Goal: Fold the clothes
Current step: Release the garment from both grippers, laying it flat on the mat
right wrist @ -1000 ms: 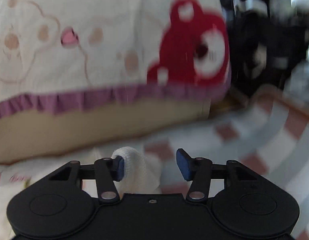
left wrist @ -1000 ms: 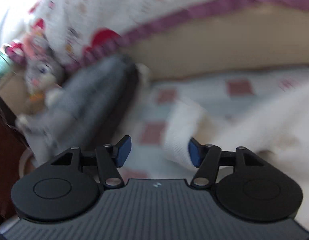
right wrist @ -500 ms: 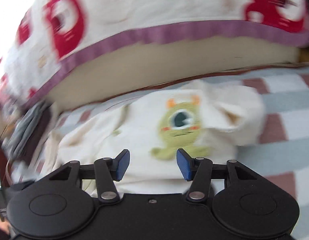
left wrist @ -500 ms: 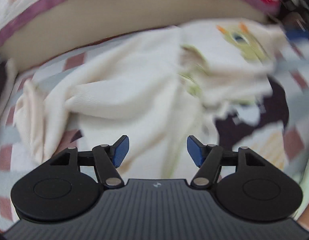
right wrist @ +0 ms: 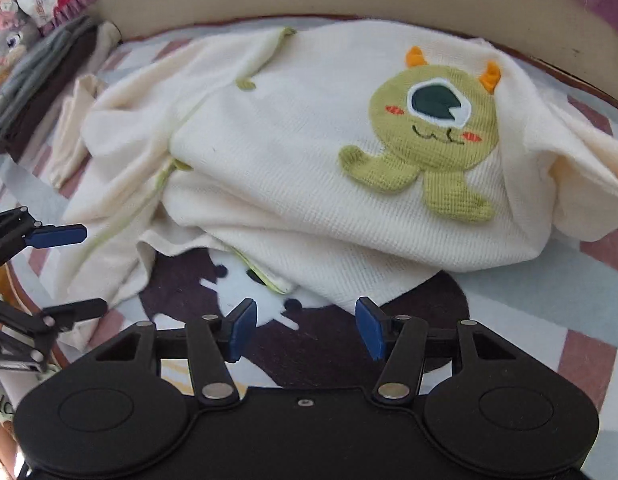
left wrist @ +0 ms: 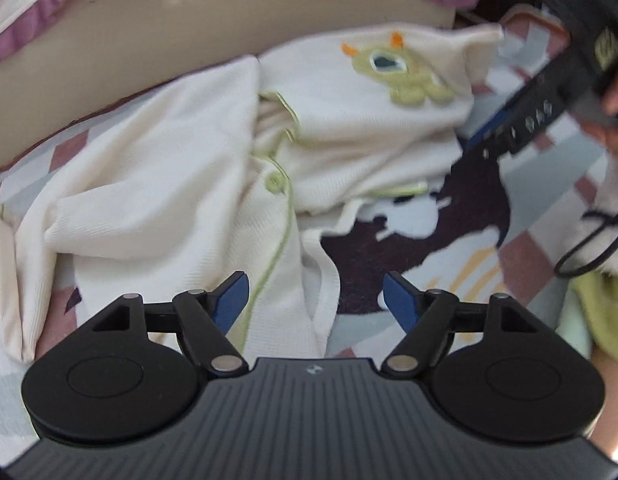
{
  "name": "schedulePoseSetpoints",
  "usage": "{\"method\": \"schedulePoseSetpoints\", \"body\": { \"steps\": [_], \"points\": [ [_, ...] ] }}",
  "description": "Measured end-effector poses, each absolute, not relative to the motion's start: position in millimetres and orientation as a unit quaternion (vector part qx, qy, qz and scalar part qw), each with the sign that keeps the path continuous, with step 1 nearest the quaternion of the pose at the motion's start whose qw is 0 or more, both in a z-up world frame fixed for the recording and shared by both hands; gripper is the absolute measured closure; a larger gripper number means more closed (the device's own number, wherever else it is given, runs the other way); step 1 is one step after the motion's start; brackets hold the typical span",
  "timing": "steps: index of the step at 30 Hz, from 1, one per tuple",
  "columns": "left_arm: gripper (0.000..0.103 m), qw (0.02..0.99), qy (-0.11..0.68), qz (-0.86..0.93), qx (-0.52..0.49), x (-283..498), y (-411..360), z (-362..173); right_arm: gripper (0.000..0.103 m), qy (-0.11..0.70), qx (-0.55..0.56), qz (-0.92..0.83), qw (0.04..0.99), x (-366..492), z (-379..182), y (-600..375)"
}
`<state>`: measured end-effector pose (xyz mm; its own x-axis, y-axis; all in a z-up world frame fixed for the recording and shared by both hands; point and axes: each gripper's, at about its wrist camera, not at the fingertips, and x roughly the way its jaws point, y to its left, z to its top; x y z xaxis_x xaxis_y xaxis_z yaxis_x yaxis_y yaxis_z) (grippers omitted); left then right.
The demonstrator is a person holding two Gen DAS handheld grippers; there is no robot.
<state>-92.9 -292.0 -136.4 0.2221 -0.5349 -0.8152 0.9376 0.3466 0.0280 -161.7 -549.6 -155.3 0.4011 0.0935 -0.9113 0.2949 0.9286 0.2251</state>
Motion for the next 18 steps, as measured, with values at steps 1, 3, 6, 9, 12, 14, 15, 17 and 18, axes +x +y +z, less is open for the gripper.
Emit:
{"method": "schedulePoseSetpoints", "body": {
  "steps": [1, 3, 6, 9, 12, 14, 15, 17, 18],
  "points": [
    [0.029, 0.733, 0.368, -0.496, 0.284, -95.1, -295.0, -142.2, 0.043, 0.551, 0.169, -0.062, 0.815, -160.3, -158.8, -547.4],
    [0.029, 0.735, 0.365, -0.482, 0.308, -99.5, -301.1, -153.6, 0.043, 0.565, 0.148, -0.062, 0.81, -158.6, -165.7, -542.9],
    [0.029, 0.755, 0.342, -0.464, 0.312, -100.4, -301.9, -153.1, 0.043, 0.578, 0.139, -0.058, 0.802, -158.0, -172.3, -541.8],
    [0.029, 0.761, 0.332, -0.47, 0.299, -97.2, -301.0, -146.1, 0.043, 0.574, 0.148, -0.074, 0.802, -156.4, -172.5, -544.7],
    [0.029, 0.751, 0.361, -0.467, 0.295, -93.3, -308.7, -155.9, 0.042, 0.573, 0.133, -0.103, 0.802, -152.5, -175.9, -546.1],
    [0.029, 0.747, 0.379, -0.459, 0.296, -91.2, -314.5, -165.0, 0.041, 0.571, 0.106, -0.116, 0.806, -149.6, -179.8, -545.2],
    [0.029, 0.75, 0.381, -0.451, 0.299, -90.7, -317.5, -169.4, 0.038, 0.566, 0.091, -0.118, 0.811, -148.5, -181.6, -544.4],
    [0.021, 0.759, 0.369, -0.434, 0.315, -91.3, -322.3, -174.9, 0.036, 0.535, 0.082, -0.108, 0.834, -151.4, -183.5, -546.9],
    [0.017, 0.763, 0.356, -0.432, 0.324, -92.5, -323.9, -175.6, 0.035, 0.523, 0.084, -0.106, 0.841, -153.5, -183.7, -549.9]
  ]
}}
